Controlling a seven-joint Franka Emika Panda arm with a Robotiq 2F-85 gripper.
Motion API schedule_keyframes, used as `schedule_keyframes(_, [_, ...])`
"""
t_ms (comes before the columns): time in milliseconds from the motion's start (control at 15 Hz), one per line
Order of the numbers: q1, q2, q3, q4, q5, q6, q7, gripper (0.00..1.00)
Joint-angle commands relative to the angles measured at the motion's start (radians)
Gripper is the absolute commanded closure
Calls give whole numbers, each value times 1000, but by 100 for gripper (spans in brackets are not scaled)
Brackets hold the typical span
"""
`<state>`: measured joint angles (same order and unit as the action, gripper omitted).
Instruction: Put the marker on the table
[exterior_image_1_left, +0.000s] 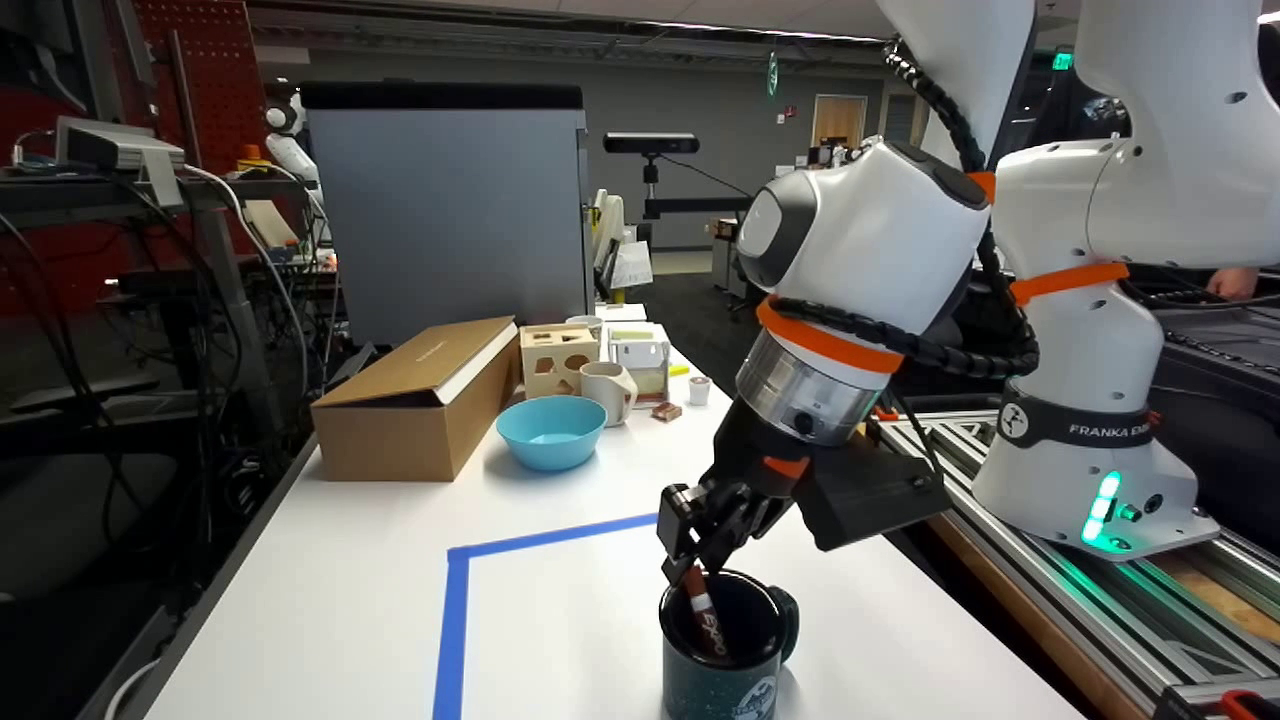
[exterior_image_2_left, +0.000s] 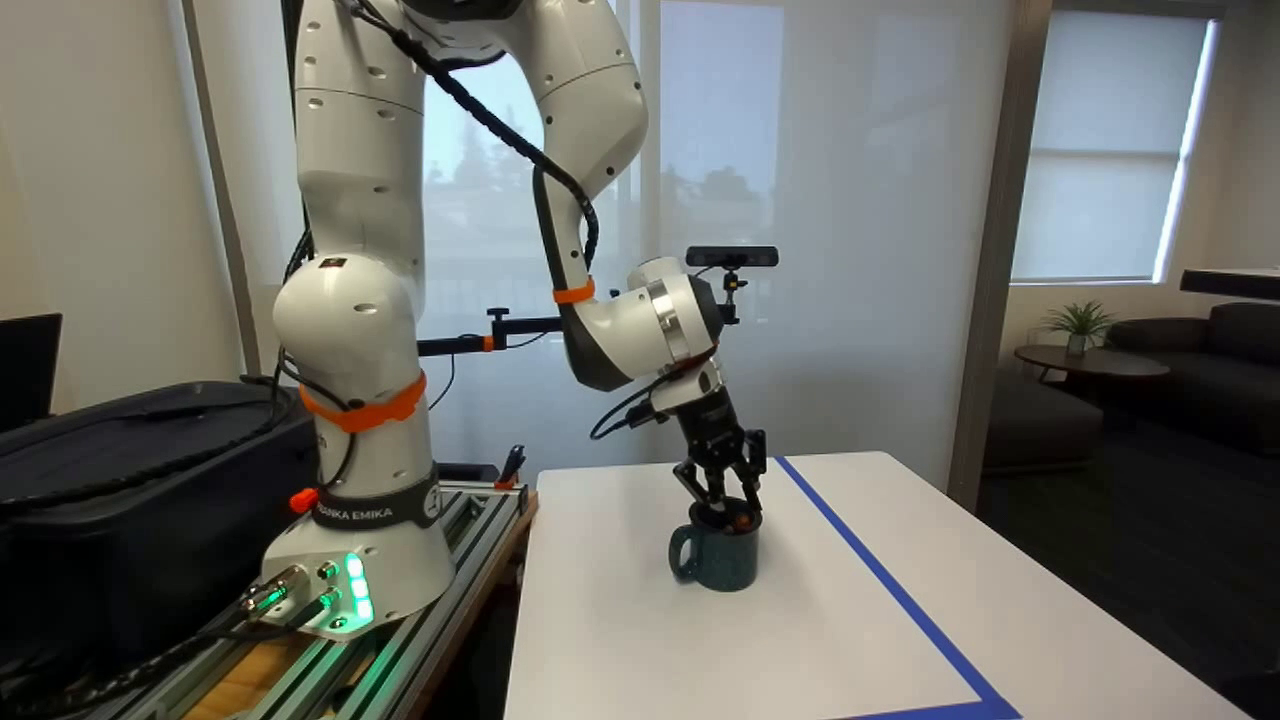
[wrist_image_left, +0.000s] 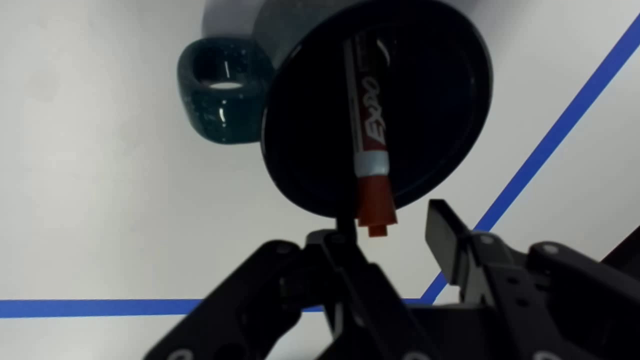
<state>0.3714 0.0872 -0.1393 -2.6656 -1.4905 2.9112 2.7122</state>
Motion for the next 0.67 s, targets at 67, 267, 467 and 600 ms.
schedule_keyframes(67, [-1, 20, -7, 10, -23, 32, 52, 56])
schedule_keyframes(267, [-1, 21, -10, 10, -22, 30, 51, 82])
schedule_keyframes(467, [1, 10, -11, 7, -21, 28, 51, 99])
schedule_keyframes(600, [3, 3, -9, 4, -20, 32, 51, 95])
